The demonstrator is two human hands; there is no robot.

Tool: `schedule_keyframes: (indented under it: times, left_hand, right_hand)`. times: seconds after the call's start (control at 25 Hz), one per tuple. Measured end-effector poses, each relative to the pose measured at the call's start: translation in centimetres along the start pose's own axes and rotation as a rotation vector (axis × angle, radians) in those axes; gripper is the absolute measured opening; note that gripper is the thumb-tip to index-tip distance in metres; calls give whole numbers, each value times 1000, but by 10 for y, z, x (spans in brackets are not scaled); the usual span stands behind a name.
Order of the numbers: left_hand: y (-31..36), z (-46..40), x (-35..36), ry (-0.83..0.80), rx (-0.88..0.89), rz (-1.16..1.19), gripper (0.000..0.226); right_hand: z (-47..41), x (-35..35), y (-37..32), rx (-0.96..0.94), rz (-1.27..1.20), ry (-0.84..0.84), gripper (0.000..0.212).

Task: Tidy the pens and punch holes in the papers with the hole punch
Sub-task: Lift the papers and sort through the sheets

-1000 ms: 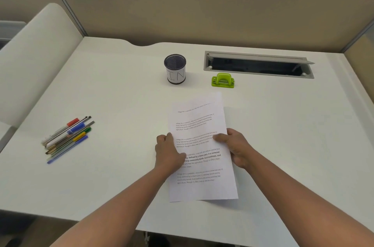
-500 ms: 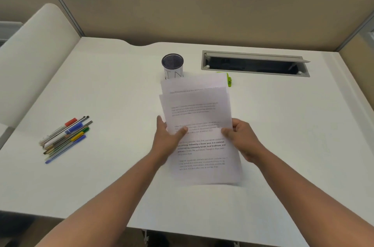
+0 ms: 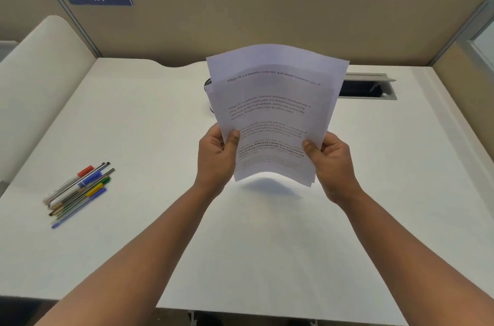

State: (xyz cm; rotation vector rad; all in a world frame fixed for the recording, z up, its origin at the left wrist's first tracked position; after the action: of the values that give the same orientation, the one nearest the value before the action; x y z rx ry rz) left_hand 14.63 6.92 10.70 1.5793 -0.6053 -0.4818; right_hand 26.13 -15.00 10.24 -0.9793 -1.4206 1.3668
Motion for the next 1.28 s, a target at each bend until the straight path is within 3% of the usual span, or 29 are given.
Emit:
schedule_keyframes:
  times: [0.16,0.4,0.56,0.76,0.92,1.16,1.28]
  left_hand:
    - [-16,11,2,9,-51,16,15]
    - [-12,13,2,47,-69,26,31]
    - [-7,6,-1,80,-43,40,22]
    - [-31,13,6,-19,-187,-4,28]
    - [-26,9,4,-17,-142,-10,29]
    - [-52,21,8,-64,-231,-80,25]
    - [-51,16,5,-25,-188,-54,20]
  right_hand:
    - [3,-7,16,57,18,34,19]
    - [9,0,17,32,34,8,24]
    - [9,1,10,3,3,7,27]
    - [12,-1,22,42,111,-7,34]
    - [10,1,14,4,105,-7,34]
    - [11,-1,35,79,218,-11,47]
    - [7,-3,33,48,199,10,41]
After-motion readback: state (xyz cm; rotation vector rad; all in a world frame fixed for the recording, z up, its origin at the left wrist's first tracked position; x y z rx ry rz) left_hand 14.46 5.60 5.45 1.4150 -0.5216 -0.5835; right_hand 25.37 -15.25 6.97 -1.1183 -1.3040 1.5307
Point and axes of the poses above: each hand's wrist, its own z-axis away from the middle knuckle, its own x-axis out of the palm, y = z × x, the point moved 8 cm from there along -z, towards the middle knuckle, and after that the axes turned 12 degrees about y, right-handed, at the moved point
